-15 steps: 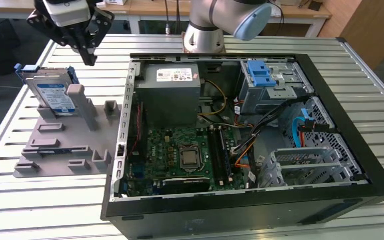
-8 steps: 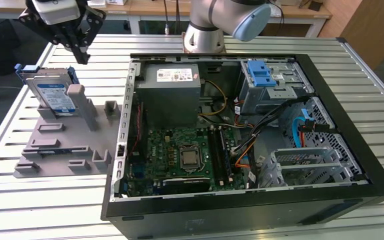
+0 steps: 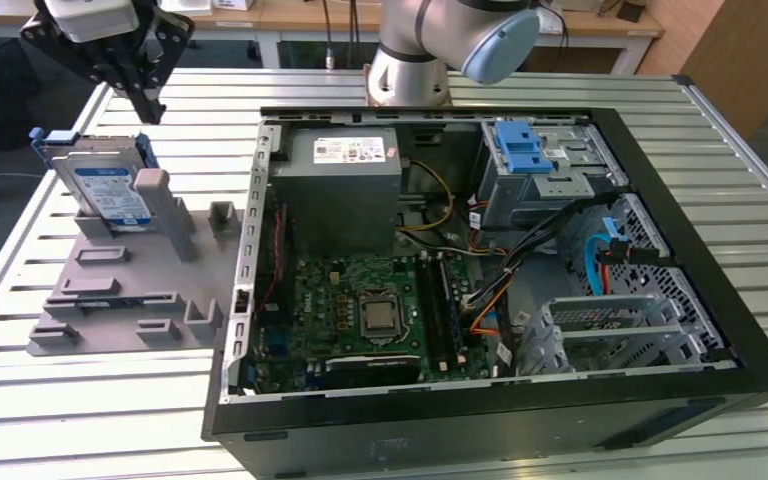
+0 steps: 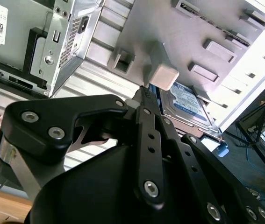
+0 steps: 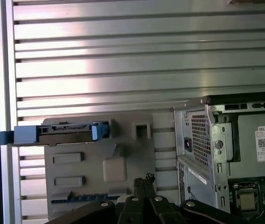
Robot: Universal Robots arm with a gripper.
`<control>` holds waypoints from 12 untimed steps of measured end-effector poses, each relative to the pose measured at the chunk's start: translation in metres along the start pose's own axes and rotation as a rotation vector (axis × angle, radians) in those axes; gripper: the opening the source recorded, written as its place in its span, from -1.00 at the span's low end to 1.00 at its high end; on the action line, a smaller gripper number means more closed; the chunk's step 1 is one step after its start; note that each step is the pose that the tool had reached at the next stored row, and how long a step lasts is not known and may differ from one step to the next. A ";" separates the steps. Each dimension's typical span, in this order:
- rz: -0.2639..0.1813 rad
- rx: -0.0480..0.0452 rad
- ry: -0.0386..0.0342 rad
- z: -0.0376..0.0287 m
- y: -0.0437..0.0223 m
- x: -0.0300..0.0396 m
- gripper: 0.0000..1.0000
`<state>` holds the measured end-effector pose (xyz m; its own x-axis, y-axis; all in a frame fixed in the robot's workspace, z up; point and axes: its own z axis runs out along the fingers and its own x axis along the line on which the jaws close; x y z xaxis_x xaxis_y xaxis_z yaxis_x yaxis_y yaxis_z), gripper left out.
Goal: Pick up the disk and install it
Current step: 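Reach for the disk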
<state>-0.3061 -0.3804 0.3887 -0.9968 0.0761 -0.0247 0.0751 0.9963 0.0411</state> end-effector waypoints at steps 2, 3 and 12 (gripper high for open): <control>0.000 0.0004 0.0000 0.0002 0.0014 0.0020 -0.79; 0.000 0.0004 0.0003 0.0004 0.0018 0.0028 -0.79; 0.000 0.0004 0.0010 0.0011 0.0024 0.0052 -0.79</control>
<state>-0.3110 -0.3776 0.3875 -0.9968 0.0761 -0.0238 0.0751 0.9963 0.0408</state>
